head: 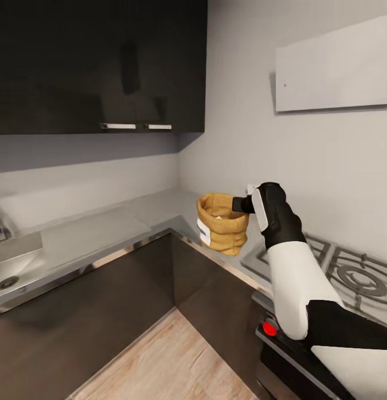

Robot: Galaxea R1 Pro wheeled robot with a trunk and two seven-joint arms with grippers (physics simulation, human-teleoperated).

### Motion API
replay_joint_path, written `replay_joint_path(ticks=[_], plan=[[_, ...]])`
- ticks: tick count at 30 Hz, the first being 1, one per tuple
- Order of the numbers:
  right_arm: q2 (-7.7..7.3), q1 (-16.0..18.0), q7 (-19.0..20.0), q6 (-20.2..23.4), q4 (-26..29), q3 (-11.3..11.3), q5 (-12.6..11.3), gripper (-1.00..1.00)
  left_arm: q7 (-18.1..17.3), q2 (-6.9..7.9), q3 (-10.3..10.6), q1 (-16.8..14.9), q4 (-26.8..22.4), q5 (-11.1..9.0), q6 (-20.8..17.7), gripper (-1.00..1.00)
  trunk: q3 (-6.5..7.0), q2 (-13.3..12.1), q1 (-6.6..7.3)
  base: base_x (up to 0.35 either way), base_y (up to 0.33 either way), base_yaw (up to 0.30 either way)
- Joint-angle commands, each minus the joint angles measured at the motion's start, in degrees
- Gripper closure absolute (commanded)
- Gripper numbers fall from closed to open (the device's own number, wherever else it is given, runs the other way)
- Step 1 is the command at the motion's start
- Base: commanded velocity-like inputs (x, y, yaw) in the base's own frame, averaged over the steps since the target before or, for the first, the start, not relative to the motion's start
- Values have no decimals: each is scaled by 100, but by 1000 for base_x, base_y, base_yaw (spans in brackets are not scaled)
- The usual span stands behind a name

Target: In the kitchen, take the popcorn bag from the countertop, put it into the microwave, and heat it until the popcorn is cooked so the cooked popcorn ends up inside the bag.

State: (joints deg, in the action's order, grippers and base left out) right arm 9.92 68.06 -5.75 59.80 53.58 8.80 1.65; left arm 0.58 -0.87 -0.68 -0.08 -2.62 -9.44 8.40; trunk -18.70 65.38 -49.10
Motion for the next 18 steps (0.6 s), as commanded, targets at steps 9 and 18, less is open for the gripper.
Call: replay_joint_path(ticks=[9, 18], plan=[[8, 10, -7, 20, 22, 30, -36, 100, 704, -162, 19, -1, 22, 41, 14, -100, -6, 5, 3, -348, 0, 0], [8, 9, -9, 20, 36, 434, -33, 100, 1039, -313, 32, -1, 115, 19, 568, -100, -6, 5, 3, -349, 0, 0]])
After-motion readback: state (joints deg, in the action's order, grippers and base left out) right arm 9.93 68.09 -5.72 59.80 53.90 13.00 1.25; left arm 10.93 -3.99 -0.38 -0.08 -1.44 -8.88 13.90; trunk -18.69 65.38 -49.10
